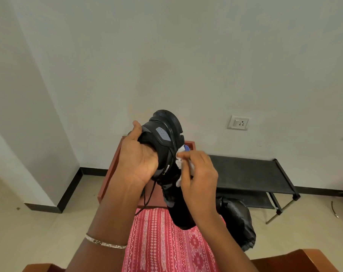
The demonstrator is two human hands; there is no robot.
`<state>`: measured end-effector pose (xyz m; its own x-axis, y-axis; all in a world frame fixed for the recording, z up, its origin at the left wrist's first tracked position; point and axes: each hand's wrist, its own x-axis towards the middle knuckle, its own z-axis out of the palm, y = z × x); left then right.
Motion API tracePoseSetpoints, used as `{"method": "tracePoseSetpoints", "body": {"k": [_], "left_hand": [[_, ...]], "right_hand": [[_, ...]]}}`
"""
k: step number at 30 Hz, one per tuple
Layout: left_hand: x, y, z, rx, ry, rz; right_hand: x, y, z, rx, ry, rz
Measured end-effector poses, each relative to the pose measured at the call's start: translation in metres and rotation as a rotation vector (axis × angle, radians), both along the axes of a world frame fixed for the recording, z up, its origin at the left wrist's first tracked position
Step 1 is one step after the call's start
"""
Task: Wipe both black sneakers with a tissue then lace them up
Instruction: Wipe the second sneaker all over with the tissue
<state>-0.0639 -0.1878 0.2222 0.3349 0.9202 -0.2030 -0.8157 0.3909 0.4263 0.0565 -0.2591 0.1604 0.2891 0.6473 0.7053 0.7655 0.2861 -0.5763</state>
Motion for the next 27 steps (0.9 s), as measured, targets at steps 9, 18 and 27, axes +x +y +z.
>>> {"method": "tracePoseSetpoints", "body": {"k": [9,18,27], "left_hand": [[0.016,-0.007,-0.003,0.027,0.125,-0.051],[0.025,0.030,-0.020,-0.011,0.388,-0.020],[0.043,0.085,-0.035,0.506,0.976,-0.572]], "right_hand": [[-0.004,0.033,0.024,0.162,-0.133,-0.007],[0.033,0.002,-0.086,-0.163,-0.137,0.069],[0.101,0.018,-0.067,-0.378,0.385,0.038]]}}
